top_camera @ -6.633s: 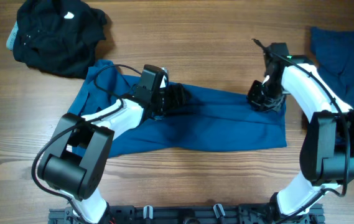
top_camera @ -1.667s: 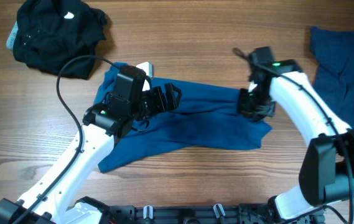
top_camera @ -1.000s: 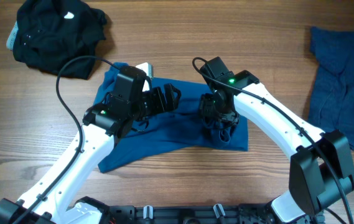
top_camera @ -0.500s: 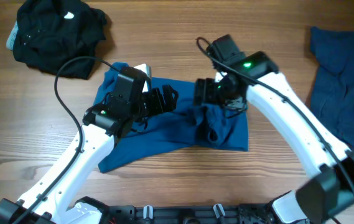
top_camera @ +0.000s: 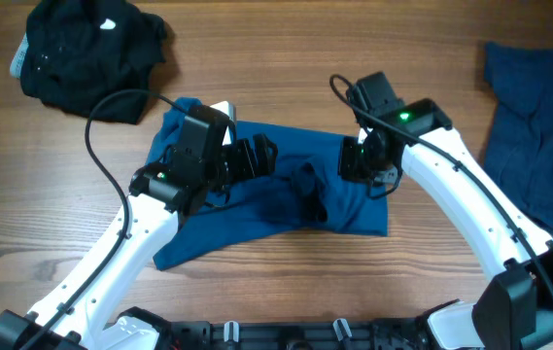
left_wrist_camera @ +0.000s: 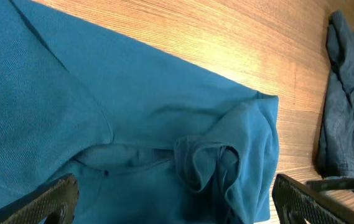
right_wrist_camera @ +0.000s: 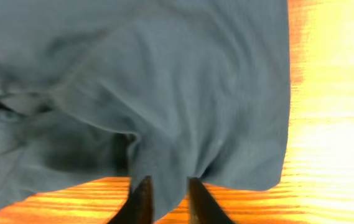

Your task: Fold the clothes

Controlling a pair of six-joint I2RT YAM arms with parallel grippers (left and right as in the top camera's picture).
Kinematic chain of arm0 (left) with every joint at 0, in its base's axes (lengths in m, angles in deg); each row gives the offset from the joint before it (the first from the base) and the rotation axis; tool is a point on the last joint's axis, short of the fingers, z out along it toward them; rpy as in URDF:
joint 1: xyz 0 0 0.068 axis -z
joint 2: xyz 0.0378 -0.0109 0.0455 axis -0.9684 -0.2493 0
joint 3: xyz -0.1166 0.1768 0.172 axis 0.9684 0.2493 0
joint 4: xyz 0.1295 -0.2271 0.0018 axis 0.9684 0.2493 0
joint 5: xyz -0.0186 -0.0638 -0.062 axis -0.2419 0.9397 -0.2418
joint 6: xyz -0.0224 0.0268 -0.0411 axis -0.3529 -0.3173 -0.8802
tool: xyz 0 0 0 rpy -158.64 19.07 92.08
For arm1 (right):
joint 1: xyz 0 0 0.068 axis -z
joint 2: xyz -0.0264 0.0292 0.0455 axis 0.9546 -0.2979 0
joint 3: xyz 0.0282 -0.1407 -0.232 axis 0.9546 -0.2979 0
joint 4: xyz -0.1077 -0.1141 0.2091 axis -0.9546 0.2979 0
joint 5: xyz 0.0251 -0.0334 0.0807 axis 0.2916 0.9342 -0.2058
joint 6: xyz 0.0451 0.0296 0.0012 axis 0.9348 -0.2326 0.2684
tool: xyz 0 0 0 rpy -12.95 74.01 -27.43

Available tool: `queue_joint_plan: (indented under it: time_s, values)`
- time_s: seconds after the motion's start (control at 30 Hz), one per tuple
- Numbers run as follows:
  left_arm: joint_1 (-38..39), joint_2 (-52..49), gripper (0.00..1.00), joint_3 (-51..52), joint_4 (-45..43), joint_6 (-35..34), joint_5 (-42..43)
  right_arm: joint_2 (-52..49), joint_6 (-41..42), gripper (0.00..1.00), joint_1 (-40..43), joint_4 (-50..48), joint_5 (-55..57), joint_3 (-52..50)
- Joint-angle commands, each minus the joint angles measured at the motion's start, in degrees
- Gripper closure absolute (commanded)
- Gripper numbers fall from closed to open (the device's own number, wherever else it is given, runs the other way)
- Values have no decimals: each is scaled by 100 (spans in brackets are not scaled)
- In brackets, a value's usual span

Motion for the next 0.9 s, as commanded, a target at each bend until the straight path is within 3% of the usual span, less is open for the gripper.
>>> queue_joint_plan:
  time_s: [0.0,0.6,0.87]
  values:
    - [-15,96,0,31,101,107,109,-92,138,94,11,-225,-79,-470]
    - [-15,107,0,31,520,66,109,-140,361,96,-369,-1849,-1598,-1563]
    - [-15,107,0,31,546,68,111,-192,896,96,-933,-2850,-1910,-1740]
